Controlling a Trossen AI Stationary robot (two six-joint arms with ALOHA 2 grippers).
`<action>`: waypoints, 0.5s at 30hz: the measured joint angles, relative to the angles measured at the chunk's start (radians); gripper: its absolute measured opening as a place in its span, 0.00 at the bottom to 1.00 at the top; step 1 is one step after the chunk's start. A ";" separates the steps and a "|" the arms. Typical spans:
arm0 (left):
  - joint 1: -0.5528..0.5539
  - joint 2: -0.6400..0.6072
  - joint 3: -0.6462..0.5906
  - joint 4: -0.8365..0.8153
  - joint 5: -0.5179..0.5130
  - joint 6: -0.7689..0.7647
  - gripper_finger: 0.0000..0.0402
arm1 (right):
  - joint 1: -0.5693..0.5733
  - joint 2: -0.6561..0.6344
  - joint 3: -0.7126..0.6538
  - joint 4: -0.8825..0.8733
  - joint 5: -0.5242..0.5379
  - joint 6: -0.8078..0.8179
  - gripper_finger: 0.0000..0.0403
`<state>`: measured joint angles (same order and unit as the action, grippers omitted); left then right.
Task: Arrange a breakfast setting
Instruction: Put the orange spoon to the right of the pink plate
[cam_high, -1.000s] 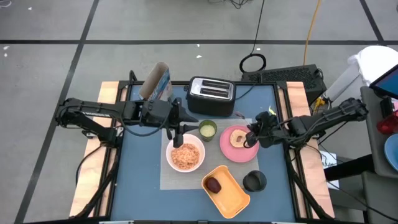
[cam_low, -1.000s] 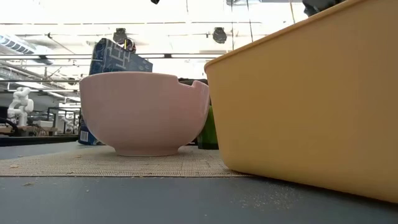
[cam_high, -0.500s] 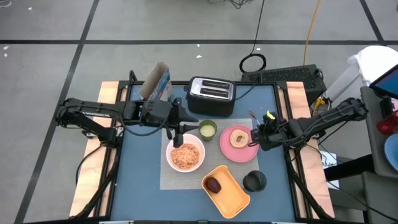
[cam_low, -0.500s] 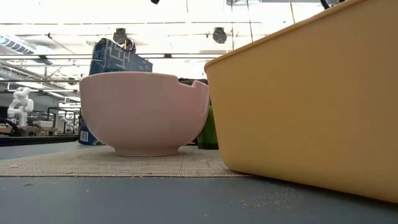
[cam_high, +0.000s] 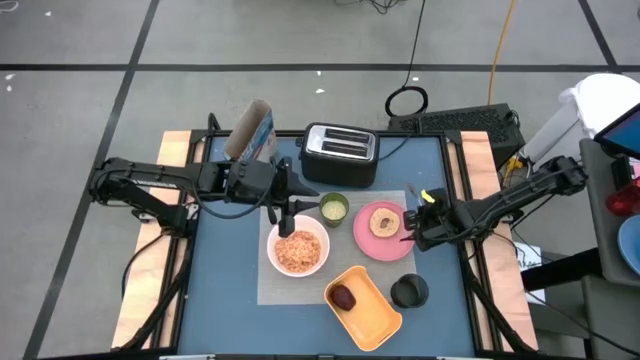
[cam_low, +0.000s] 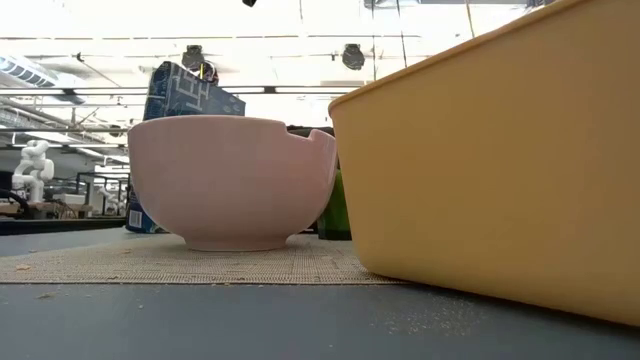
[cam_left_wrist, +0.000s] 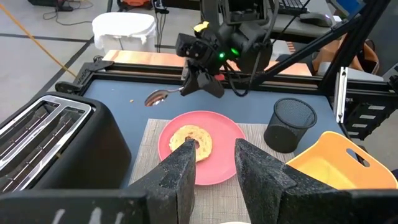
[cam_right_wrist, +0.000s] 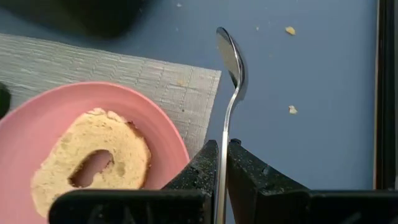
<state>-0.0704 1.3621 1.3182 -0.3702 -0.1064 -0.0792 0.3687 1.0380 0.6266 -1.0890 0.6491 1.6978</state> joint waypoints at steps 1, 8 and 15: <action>0.000 0.000 0.000 0.000 0.000 0.000 0.29 | 0.000 0.010 0.000 0.001 -0.006 0.009 0.04; 0.000 0.000 0.000 0.000 0.000 -0.006 0.29 | 0.000 0.095 0.000 0.003 -0.086 0.050 0.04; 0.000 0.000 0.000 0.000 0.000 -0.005 0.29 | 0.000 0.203 0.000 0.012 -0.153 0.065 0.04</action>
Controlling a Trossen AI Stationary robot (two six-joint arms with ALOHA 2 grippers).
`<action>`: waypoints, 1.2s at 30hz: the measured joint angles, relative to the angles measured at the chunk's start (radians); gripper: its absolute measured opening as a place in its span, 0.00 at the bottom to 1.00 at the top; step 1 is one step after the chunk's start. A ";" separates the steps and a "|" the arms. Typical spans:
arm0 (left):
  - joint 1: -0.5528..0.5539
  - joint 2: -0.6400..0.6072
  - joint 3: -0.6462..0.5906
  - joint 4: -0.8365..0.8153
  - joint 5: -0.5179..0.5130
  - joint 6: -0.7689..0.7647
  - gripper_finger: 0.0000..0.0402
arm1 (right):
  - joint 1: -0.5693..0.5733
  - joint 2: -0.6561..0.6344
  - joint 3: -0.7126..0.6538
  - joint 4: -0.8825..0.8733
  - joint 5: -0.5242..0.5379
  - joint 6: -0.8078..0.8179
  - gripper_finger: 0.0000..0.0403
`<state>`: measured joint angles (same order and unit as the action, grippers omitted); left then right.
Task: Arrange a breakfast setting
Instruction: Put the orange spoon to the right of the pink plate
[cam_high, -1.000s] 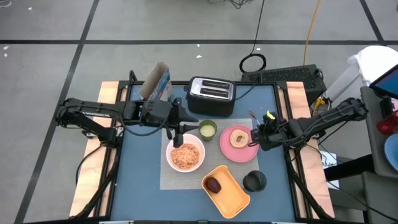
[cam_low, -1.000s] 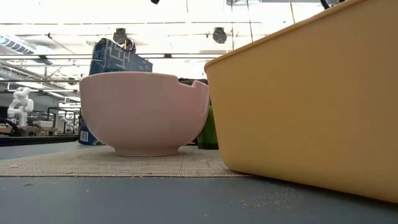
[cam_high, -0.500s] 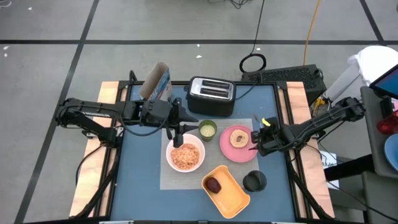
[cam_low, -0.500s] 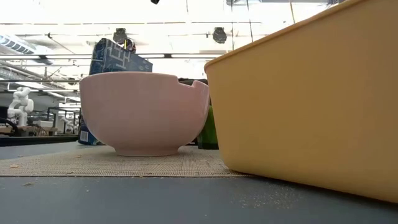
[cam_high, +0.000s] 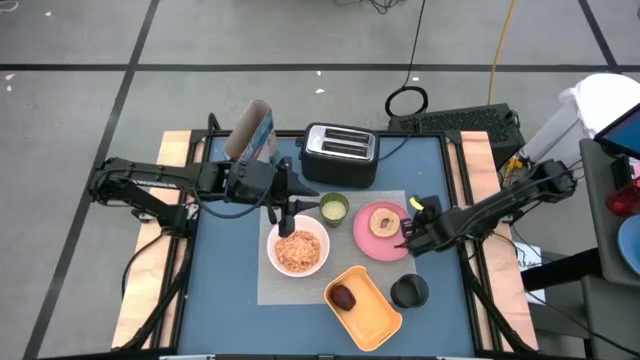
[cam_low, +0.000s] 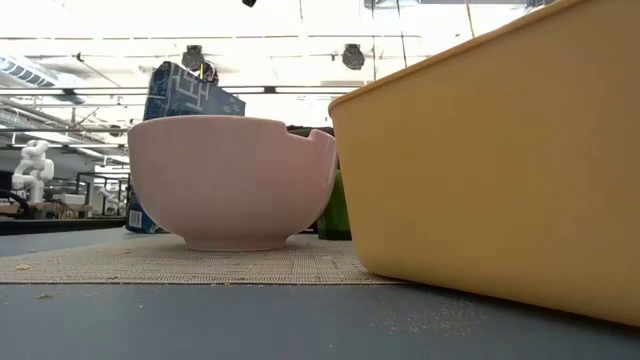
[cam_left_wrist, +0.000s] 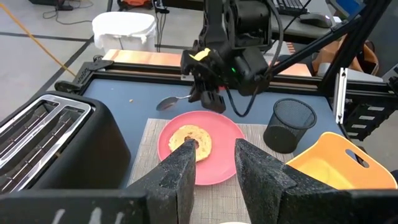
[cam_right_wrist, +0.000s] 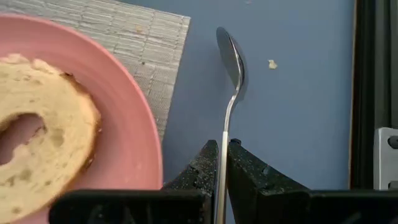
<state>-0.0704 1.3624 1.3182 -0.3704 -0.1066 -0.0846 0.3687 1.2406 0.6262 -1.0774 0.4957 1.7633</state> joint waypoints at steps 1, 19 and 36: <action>0.000 0.000 0.000 0.000 0.000 0.001 0.29 | 0.000 0.011 0.000 0.002 -0.004 0.007 0.04; 0.000 0.000 0.000 0.000 0.000 0.002 0.29 | 0.077 0.083 -0.001 0.069 -0.193 0.063 0.03; 0.000 0.000 0.000 0.000 0.000 0.002 0.29 | 0.111 0.083 -0.001 0.097 -0.136 0.102 0.02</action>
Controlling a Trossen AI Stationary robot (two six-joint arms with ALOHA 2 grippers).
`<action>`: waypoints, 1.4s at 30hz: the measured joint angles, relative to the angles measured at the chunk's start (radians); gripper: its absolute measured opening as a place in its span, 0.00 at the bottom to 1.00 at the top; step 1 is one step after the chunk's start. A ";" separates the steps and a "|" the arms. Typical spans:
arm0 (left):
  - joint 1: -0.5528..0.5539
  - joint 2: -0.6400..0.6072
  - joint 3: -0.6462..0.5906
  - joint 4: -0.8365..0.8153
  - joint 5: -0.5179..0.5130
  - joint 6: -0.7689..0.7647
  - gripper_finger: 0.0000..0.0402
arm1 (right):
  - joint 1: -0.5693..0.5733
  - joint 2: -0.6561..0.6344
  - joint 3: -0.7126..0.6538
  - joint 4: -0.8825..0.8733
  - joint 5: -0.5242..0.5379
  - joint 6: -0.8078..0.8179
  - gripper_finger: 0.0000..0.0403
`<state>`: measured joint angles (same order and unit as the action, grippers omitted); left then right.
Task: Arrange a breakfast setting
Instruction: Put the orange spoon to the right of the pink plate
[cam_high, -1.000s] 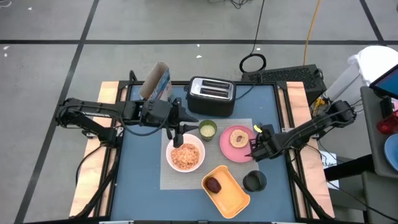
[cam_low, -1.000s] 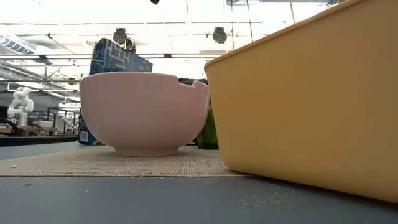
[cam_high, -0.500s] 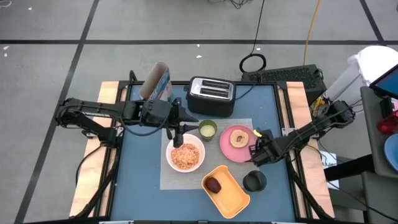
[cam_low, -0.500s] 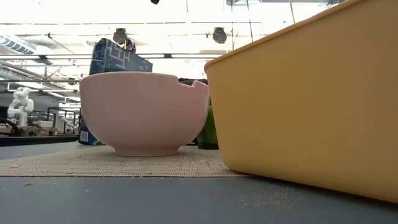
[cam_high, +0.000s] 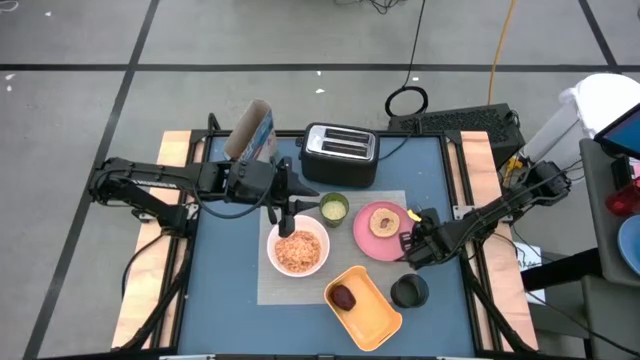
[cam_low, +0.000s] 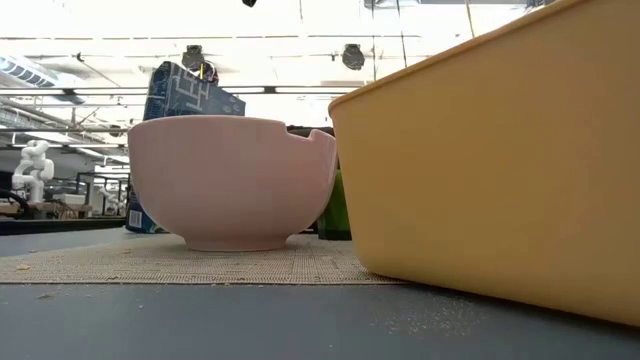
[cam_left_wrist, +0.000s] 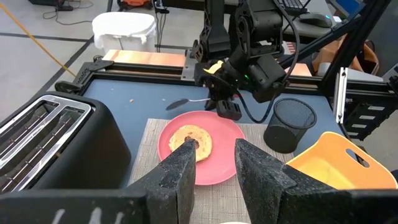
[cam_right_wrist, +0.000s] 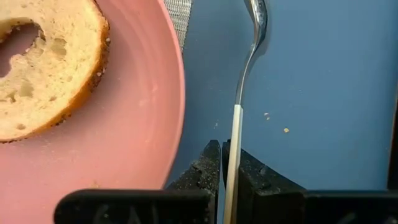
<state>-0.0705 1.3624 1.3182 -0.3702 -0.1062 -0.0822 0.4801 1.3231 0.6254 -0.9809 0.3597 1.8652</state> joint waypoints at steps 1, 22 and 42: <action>0.000 0.000 0.000 0.000 0.000 0.000 0.29 | 0.000 0.000 0.000 0.006 -0.003 0.000 0.02; 0.000 0.000 0.000 0.000 0.000 0.000 0.29 | 0.000 -0.017 -0.098 0.199 -0.058 0.004 0.02; 0.000 0.000 0.000 0.000 0.000 0.000 0.29 | 0.000 -0.032 -0.100 0.179 -0.071 -0.002 0.15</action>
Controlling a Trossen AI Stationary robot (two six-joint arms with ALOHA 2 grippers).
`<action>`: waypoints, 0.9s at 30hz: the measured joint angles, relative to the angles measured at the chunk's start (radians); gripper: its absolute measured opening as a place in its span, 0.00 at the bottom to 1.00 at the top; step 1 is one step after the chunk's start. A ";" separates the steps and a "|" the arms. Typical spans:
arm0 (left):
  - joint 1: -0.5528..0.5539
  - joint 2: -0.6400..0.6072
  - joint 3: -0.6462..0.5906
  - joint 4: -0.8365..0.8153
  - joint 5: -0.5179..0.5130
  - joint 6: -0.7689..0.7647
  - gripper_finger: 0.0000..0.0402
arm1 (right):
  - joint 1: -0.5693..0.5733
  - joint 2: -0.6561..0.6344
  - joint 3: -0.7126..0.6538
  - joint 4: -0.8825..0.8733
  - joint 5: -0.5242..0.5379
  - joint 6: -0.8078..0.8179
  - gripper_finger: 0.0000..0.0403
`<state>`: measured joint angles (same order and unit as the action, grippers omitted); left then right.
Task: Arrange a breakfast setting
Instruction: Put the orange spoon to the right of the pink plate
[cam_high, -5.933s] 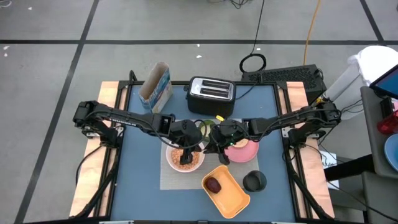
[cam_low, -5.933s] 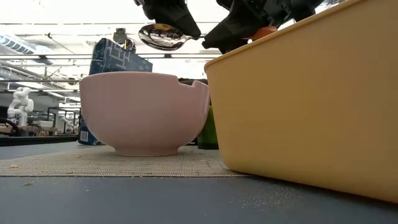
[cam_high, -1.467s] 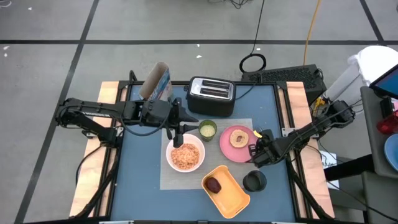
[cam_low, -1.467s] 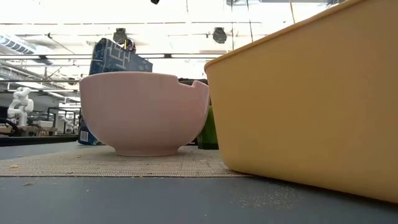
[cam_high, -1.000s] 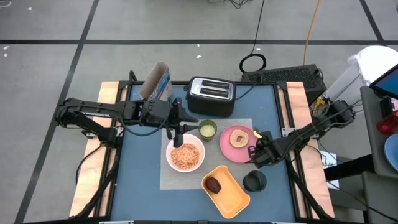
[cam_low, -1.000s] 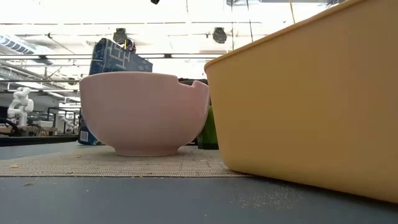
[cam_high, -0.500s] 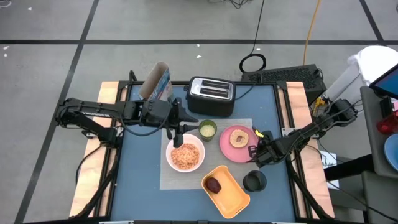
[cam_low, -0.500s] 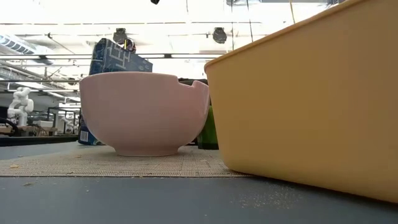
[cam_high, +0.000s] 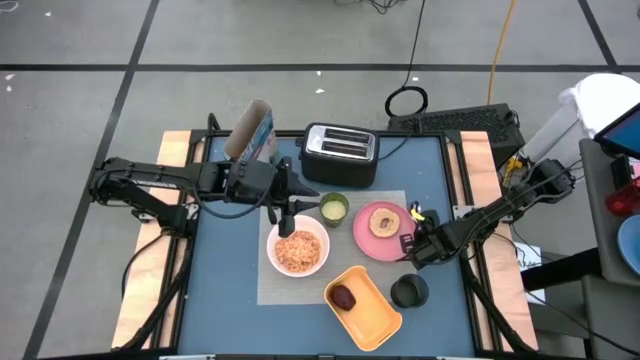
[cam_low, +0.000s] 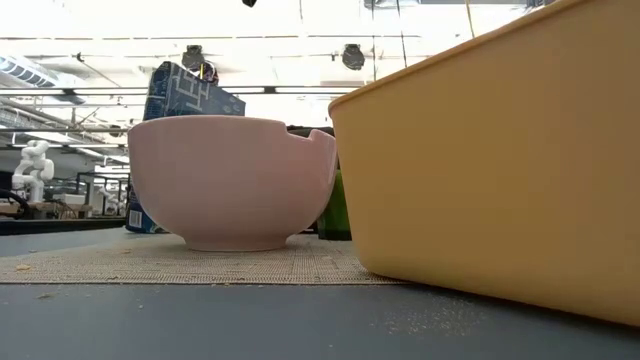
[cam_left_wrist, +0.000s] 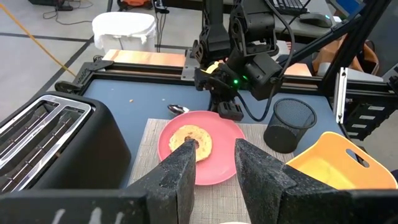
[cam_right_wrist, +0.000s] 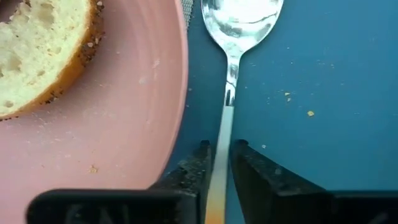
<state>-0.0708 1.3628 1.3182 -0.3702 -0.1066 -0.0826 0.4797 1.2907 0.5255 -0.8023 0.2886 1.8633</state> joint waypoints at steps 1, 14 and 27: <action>0.000 0.000 0.000 0.000 0.000 0.000 0.29 | 0.000 0.000 0.000 -0.003 0.000 -0.001 0.17; 0.000 0.000 0.000 0.000 0.000 0.000 0.29 | 0.000 -0.011 -0.001 -0.040 -0.006 -0.012 0.24; 0.000 0.000 0.000 0.000 0.000 0.000 0.29 | -0.001 -0.196 -0.005 -0.136 -0.018 -0.014 0.24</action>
<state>-0.0704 1.3628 1.3182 -0.3702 -0.1062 -0.0826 0.4790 1.0951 0.5202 -0.9382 0.2711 1.8489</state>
